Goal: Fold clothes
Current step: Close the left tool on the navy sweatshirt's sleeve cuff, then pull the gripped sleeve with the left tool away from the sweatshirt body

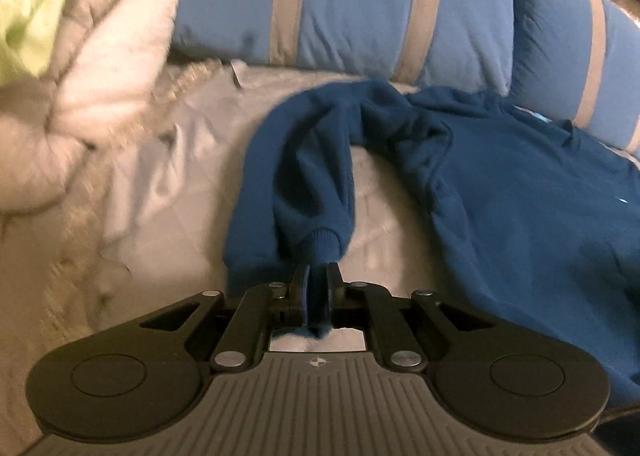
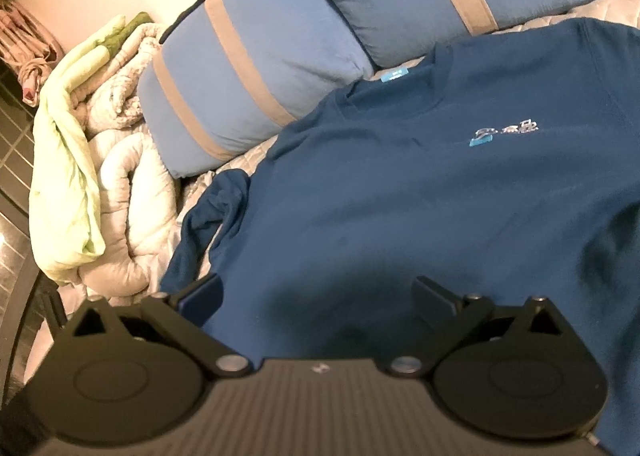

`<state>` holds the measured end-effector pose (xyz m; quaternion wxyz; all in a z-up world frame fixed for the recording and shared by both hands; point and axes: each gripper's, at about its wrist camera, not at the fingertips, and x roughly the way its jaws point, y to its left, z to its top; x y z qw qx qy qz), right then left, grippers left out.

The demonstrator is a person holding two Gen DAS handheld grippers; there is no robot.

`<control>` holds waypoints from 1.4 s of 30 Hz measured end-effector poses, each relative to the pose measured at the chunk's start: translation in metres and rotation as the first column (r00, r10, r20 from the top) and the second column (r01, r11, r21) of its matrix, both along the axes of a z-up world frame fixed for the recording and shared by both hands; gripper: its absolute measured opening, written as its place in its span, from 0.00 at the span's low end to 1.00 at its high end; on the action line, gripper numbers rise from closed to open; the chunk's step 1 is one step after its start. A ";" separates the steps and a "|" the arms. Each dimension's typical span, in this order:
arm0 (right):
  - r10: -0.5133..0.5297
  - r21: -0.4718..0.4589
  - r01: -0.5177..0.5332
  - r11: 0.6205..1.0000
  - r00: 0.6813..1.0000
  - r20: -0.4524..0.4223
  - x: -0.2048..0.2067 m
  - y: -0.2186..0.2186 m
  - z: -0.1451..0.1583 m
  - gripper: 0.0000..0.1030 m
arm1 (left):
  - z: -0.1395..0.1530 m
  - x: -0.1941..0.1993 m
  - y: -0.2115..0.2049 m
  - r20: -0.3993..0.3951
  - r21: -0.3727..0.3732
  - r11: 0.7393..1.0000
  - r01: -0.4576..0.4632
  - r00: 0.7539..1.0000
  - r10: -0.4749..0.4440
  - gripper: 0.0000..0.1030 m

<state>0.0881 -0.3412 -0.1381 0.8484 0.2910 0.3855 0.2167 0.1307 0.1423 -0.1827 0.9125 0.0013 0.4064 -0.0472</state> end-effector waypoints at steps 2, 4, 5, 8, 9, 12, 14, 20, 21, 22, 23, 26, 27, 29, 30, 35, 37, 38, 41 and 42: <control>0.003 0.002 -0.003 1.000 1.000 -0.002 0.000 0.001 -0.001 1.00 | -0.004 -0.004 0.004 -0.019 -0.063 0.998 0.000 1.000 -0.001 0.13; 0.006 0.002 -0.006 1.000 1.000 -0.003 0.001 0.001 -0.001 1.00 | -0.005 -0.007 0.009 -0.034 -0.126 0.992 -0.018 0.999 0.014 0.23; 0.007 0.000 -0.007 1.000 1.000 -0.001 0.000 0.001 -0.001 1.00 | -0.004 -0.010 0.014 -0.036 -0.165 0.986 -0.036 0.999 0.030 0.27; 0.011 -0.007 -0.011 1.000 1.000 0.003 -0.001 0.000 0.000 1.00 | 0.000 -0.015 0.034 -0.025 -0.283 0.951 -0.127 0.992 0.125 0.42; 0.012 -0.008 -0.012 1.000 1.000 0.003 -0.001 0.000 0.000 1.00 | 0.002 -0.017 0.042 -0.020 -0.321 0.933 -0.163 0.986 0.165 0.47; 0.010 -0.007 -0.010 1.000 1.000 0.002 -0.001 0.000 0.000 1.00 | 0.003 -0.020 0.061 -0.013 -0.387 0.888 -0.250 0.964 0.265 0.51; 0.007 -0.005 -0.007 1.000 1.000 0.000 -0.001 0.000 0.000 1.00 | 0.001 -0.018 0.071 -0.021 -0.399 0.867 -0.299 0.948 0.317 0.52; -0.002 -0.002 0.002 1.000 1.000 -0.004 -0.001 0.001 0.001 1.00 | -0.020 -0.007 0.081 -0.068 -0.352 0.860 -0.370 0.926 0.371 0.52; -0.003 0.000 0.003 1.000 1.000 -0.004 -0.001 0.001 0.001 1.00 | -0.024 -0.005 0.080 -0.078 -0.346 0.863 -0.369 0.928 0.365 0.51; -0.004 0.001 0.004 1.000 1.000 -0.004 -0.001 0.001 0.001 1.00 | -0.027 -0.003 0.078 -0.079 -0.333 0.869 -0.366 0.929 0.361 0.51; -0.006 0.003 0.006 1.000 1.000 -0.004 -0.001 0.001 0.001 1.00 | -0.030 -0.002 0.076 -0.076 -0.317 0.877 -0.361 0.931 0.356 0.50; -0.011 0.003 0.011 1.000 1.000 -0.011 0.000 0.000 -0.001 1.00 | -0.025 0.006 0.065 -0.093 -0.224 0.911 -0.348 0.938 0.335 0.18; -0.012 0.002 0.012 1.000 1.000 -0.015 0.000 0.000 -0.001 1.00 | -0.022 0.009 0.062 -0.104 -0.197 0.919 -0.341 0.940 0.326 0.10; -0.013 -0.005 0.013 1.000 1.000 -0.022 0.001 0.001 -0.002 1.00 | -0.016 0.013 0.056 -0.112 -0.137 0.937 -0.320 0.945 0.306 0.06; -0.012 -0.009 0.012 1.000 1.000 -0.022 0.001 0.001 -0.002 1.00 | -0.011 0.014 0.053 -0.103 -0.100 0.947 -0.304 0.950 0.294 0.05; -0.014 -0.022 0.014 1.000 1.000 -0.011 0.000 0.000 0.001 1.00 | 0.022 0.009 0.060 -0.046 0.056 0.954 -0.296 0.953 0.298 0.05; -0.019 -0.021 0.019 1.000 1.000 -0.017 0.000 -0.002 0.002 1.00 | 0.036 0.006 0.068 -0.026 0.102 0.945 -0.312 0.948 0.316 0.05; -0.021 -0.022 0.020 1.000 1.000 -0.022 0.000 -0.004 0.004 1.00 | 0.043 0.004 0.072 -0.017 0.125 0.939 -0.320 0.946 0.325 0.05; -0.028 -0.031 0.027 0.999 0.999 -0.021 -0.001 -0.007 0.014 1.00 | 0.064 -0.001 0.084 0.014 0.192 0.919 -0.344 0.937 0.348 0.05; -0.028 -0.031 0.028 0.999 0.999 -0.018 -0.001 -0.009 0.019 1.00 | 0.071 -0.002 0.088 0.025 0.214 0.911 -0.352 0.934 0.356 0.05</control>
